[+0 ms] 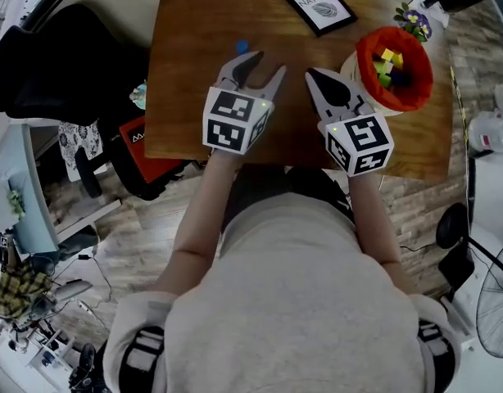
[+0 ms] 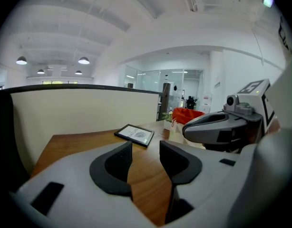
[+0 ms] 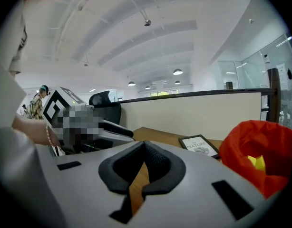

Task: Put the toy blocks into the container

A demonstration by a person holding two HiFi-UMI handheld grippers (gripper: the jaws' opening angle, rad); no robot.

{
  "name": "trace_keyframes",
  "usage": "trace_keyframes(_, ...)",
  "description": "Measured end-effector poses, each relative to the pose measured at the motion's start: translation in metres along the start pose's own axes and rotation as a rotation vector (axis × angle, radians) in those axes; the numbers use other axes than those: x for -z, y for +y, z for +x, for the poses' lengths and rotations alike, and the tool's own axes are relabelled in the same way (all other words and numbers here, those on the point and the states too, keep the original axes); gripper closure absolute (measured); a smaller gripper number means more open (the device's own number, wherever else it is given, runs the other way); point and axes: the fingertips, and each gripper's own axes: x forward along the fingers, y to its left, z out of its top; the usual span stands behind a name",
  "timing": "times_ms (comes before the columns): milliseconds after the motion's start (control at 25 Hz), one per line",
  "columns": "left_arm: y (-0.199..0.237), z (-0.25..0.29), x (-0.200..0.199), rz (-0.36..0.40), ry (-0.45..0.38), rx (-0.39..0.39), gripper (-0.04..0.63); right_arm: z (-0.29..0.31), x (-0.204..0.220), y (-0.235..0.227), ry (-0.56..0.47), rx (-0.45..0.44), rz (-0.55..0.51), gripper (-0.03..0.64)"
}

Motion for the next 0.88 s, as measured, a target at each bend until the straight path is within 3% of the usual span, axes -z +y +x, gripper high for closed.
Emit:
trace_keyframes(280, 0.052, -0.009, 0.033, -0.105, 0.020, -0.107, 0.408, 0.049, 0.006, 0.018, 0.057, -0.083, -0.026, 0.606)
trace_keyframes(400, 0.069, -0.006, 0.044, -0.099, 0.046, -0.132, 0.408, 0.066, 0.013, 0.018, 0.088, -0.103, -0.025, 0.606)
trace_keyframes(520, 0.081, -0.002, 0.056, -0.073, 0.091, -0.139, 0.408, 0.084, 0.021, 0.017, 0.122, -0.121, -0.023, 0.606)
trace_keyframes(880, 0.100, 0.031, 0.080, -0.086, 0.182, -0.104, 0.388, 0.125, 0.041, 0.000, 0.200, -0.151, 0.009, 0.606)
